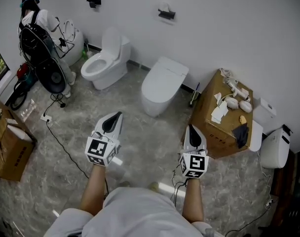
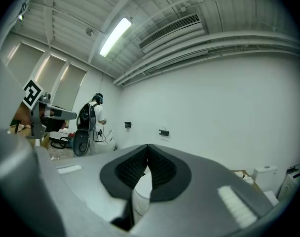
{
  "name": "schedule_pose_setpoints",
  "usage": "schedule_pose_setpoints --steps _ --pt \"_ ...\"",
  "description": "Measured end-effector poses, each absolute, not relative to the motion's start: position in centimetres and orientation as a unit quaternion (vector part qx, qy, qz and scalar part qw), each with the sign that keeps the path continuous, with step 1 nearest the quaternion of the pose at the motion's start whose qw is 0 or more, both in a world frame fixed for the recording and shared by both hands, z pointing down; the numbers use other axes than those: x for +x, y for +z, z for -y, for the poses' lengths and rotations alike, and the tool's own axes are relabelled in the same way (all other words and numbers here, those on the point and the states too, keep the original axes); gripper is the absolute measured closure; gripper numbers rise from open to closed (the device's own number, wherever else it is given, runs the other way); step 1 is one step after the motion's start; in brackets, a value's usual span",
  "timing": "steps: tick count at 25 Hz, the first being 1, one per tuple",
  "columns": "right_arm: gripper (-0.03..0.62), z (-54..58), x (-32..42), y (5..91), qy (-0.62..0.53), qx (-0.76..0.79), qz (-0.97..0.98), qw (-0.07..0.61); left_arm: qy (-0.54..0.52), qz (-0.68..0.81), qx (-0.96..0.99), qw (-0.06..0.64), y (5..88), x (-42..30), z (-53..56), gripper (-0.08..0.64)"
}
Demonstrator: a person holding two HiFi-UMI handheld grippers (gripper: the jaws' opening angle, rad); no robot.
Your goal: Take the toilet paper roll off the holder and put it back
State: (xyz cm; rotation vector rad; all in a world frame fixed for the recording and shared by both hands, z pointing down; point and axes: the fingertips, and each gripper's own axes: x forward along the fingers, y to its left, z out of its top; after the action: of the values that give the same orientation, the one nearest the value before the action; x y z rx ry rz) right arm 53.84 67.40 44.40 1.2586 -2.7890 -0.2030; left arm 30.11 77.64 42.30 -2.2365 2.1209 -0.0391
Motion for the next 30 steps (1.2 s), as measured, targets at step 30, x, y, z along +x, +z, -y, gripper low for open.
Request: schedule_pose_setpoints --steps 30 --pt "0.592 -41.3 38.4 47.1 -0.057 0.419 0.905 0.047 -0.037 -0.684 -0.728 0.009 46.0 14.2 -51.8 0.56"
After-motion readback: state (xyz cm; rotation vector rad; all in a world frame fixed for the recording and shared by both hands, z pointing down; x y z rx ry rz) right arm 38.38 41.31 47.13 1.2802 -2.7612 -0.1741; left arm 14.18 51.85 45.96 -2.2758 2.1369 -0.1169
